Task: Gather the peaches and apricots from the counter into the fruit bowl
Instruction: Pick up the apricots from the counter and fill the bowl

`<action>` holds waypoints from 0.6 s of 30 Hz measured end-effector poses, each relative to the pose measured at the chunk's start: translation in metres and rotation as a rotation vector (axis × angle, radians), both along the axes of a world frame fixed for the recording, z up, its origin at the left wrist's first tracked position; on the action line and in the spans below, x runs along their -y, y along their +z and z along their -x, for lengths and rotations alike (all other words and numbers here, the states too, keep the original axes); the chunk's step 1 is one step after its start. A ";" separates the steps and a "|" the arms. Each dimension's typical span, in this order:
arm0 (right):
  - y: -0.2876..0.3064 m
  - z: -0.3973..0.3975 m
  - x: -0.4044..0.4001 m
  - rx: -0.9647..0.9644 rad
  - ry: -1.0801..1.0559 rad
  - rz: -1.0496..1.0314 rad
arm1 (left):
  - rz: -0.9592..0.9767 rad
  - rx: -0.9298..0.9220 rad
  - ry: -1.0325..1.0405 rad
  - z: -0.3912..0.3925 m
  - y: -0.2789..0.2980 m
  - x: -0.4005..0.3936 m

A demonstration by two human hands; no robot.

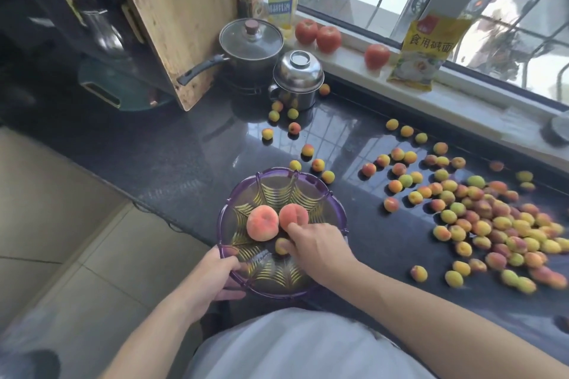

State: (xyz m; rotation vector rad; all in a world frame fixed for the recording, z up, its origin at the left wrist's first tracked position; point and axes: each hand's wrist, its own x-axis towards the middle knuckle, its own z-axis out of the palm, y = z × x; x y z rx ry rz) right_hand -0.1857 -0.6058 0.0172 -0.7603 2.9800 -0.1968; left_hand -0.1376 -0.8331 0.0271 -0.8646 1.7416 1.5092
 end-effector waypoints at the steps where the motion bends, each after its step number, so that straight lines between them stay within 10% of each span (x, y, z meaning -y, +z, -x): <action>1: 0.011 0.005 -0.008 -0.027 -0.086 0.069 | 0.009 0.001 -0.019 0.000 -0.001 0.002; 7: 0.017 0.094 -0.067 0.143 -0.603 0.164 | 0.056 -0.083 0.035 0.002 -0.002 0.002; 18: -0.035 0.154 -0.055 0.505 -0.767 0.268 | 0.066 -0.110 0.061 0.005 -0.001 0.007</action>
